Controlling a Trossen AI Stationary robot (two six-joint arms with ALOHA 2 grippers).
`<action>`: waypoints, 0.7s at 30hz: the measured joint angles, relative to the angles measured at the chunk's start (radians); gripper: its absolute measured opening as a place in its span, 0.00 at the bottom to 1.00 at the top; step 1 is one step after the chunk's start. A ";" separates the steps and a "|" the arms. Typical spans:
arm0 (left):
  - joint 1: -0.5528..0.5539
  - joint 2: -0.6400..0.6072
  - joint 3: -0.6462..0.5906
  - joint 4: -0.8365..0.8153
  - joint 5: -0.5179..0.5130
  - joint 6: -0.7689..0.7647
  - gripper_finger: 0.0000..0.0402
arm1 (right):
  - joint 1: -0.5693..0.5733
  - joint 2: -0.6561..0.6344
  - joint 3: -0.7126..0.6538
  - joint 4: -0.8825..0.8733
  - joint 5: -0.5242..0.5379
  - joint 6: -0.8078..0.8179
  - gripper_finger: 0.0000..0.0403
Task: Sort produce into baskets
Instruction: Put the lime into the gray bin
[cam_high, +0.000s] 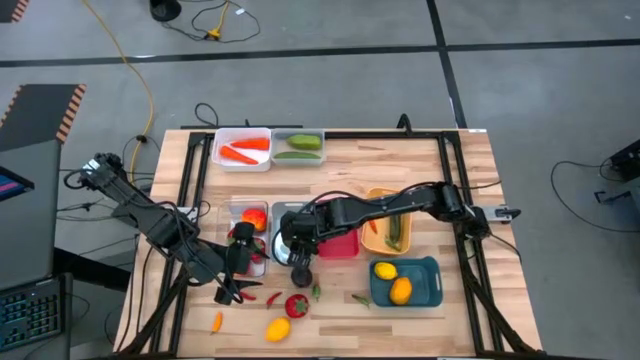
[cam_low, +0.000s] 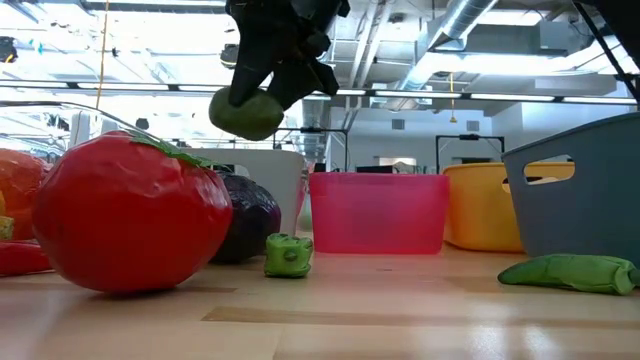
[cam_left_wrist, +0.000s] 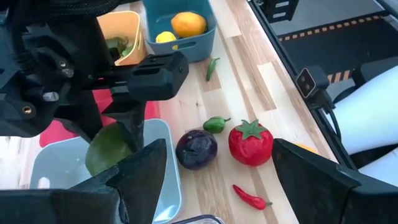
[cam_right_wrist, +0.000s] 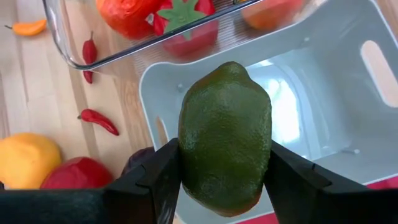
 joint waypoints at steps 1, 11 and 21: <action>0.000 0.000 0.000 0.000 0.000 -0.001 0.70 | 0.000 0.000 0.000 0.000 0.000 0.001 0.56; 0.000 0.000 0.000 -0.012 0.000 0.018 0.70 | 0.000 0.000 0.000 -0.015 -0.001 0.004 0.60; 0.000 0.000 0.000 -0.032 0.001 0.016 0.70 | -0.006 0.002 0.000 -0.021 0.000 0.007 0.65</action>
